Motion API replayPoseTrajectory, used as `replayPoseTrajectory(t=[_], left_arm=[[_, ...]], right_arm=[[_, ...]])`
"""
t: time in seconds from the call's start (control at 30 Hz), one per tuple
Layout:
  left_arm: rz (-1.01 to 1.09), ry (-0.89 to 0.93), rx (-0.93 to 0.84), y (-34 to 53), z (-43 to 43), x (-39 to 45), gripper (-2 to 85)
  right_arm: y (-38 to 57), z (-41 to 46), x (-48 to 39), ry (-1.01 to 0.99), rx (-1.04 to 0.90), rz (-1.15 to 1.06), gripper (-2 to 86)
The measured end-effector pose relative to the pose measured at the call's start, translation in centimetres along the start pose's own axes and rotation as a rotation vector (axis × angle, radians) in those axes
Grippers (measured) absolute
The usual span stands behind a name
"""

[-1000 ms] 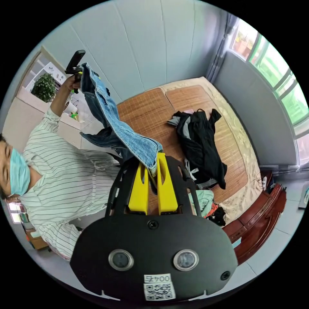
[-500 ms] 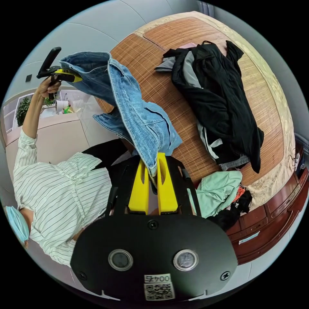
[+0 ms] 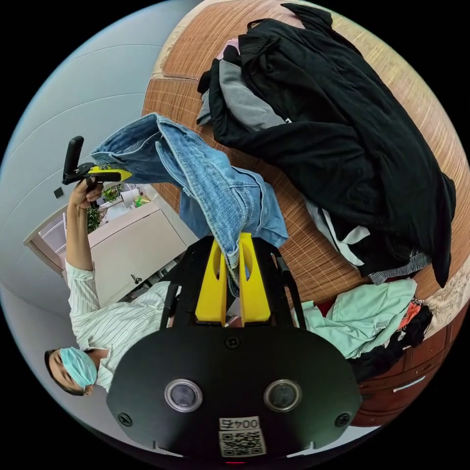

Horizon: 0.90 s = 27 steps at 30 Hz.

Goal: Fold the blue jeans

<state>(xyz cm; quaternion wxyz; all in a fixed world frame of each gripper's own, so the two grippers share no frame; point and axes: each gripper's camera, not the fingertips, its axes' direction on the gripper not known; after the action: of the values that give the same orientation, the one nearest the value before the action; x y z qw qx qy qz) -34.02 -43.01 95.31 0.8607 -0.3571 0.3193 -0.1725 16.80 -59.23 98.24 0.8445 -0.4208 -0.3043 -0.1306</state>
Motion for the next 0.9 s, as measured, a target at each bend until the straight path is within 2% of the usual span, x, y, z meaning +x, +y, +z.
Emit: replayPoseTrajectory(t=[0.17,0.4,0.7,0.9], left_arm=[[-0.011,0.021,0.055,-2.0,3.8,2.9,2.4],[0.045,0.037,0.163,-0.6,8.3,8.1,4.3],[0.239,0.023,0.358,4.1,16.8,12.9,5.9],[0.427,0.062,0.412,6.0,20.2,13.5,6.1]], right_arm=[[-3.0,5.1,1.4,-0.086,-0.020,-0.057,3.9],[-3.4,12.6,-2.5,-0.097,0.019,-0.196,4.0],[-1.4,22.4,-5.8,-0.022,0.228,-0.252,4.1],[-0.7,27.2,-4.9,-0.030,0.239,-0.346,4.8]])
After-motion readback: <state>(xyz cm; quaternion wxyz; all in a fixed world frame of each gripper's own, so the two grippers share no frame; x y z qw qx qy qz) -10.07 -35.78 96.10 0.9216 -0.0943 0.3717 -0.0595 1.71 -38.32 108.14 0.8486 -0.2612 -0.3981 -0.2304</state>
